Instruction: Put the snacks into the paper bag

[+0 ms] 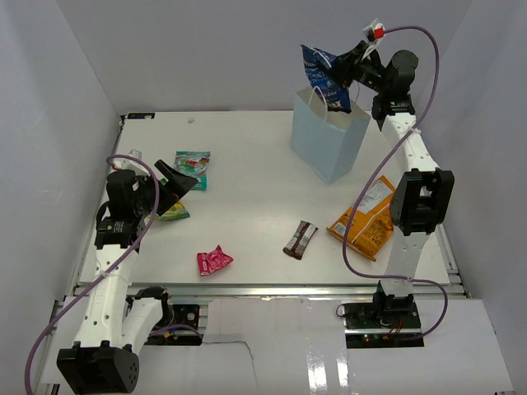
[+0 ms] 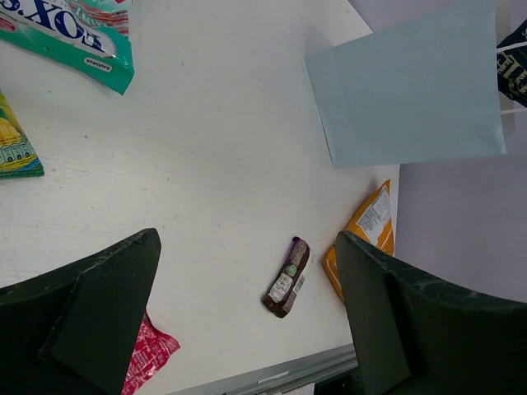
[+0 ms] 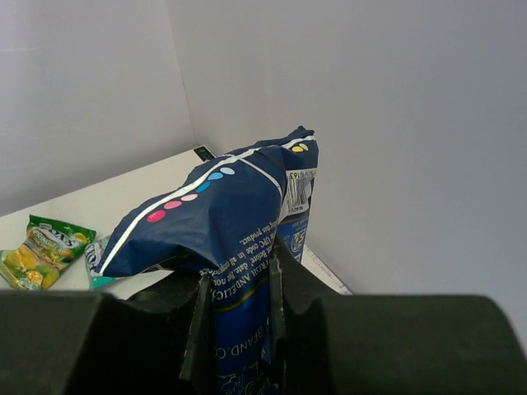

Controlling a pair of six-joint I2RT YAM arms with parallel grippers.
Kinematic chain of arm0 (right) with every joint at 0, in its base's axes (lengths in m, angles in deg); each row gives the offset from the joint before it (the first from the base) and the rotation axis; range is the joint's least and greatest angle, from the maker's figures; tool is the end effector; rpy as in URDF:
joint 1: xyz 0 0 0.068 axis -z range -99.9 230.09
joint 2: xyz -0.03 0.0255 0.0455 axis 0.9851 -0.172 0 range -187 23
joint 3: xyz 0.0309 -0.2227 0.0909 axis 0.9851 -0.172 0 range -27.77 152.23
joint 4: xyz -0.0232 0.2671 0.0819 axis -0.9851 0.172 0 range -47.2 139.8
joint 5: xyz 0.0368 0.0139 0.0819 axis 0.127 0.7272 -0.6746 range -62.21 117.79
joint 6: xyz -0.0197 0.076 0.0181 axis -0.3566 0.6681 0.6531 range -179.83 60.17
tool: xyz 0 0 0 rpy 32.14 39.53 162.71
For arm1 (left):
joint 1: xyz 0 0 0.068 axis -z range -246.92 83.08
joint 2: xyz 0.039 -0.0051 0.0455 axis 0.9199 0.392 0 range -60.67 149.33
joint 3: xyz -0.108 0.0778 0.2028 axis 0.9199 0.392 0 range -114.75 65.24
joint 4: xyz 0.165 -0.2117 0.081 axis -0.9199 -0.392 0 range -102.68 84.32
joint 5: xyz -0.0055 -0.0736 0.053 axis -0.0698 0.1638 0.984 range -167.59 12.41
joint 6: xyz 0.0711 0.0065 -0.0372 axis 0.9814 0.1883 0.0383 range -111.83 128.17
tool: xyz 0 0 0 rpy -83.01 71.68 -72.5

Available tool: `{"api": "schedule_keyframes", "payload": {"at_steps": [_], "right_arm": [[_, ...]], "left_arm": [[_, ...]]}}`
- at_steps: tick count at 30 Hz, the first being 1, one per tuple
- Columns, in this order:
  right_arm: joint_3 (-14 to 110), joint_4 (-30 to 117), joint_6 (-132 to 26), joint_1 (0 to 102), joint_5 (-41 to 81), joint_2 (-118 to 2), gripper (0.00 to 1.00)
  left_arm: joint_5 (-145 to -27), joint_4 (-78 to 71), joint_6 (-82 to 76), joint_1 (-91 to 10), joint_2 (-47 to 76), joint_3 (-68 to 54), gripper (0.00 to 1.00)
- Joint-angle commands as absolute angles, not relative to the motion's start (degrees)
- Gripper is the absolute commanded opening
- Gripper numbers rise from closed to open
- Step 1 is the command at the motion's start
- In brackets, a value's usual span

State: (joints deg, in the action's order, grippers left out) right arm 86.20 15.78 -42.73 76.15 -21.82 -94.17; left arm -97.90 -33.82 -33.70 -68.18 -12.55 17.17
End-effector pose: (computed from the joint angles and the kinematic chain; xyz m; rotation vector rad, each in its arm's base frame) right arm 0.4983 0.0877 0.4136 -0.6497 1.1835 0.8091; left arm 0.2530 -0.0186 0.2808 -0.5665 2.0505 -0.7948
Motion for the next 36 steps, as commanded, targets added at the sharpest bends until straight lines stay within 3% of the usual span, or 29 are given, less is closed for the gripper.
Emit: {"api": "schedule_keyframes", "payload": {"at_steps": [1, 6, 7, 11, 19, 31, 36], "right_arm": [[84.8, 10.4, -44.4, 75.9, -21.6, -92.1, 0.18], [81.1, 10.7, -46.3, 75.8, -21.9, -90.8, 0.37], [80.0, 11.4, -46.8, 75.8, -21.9, -90.0, 0.44], [77.7, 13.4, -49.4, 76.0, -22.2, -88.0, 0.56], [75.2, 19.1, -53.0, 77.1, -23.3, -81.2, 0.58], [70.3, 42.0, -65.3, 78.9, -20.0, -69.6, 0.58], [62.2, 58.6, -74.6, 82.1, -20.1, -61.7, 0.69]], "left_arm": [[-98.7, -32.8, -34.2, -67.9, -13.4, 18.0, 0.98], [-98.5, -32.8, -34.4, -67.9, -13.5, 18.0, 0.98], [-98.5, -32.8, -34.4, -67.9, -13.5, 18.0, 0.98], [-98.7, -32.4, -34.4, -67.9, -13.4, 18.2, 0.98], [-99.2, -31.4, -34.1, -67.9, -13.0, 18.8, 0.98], [-100.5, -30.2, -32.9, -67.9, -12.5, 19.8, 0.98], [-100.6, -30.1, -32.5, -67.9, -12.8, 21.0, 0.98]]}}
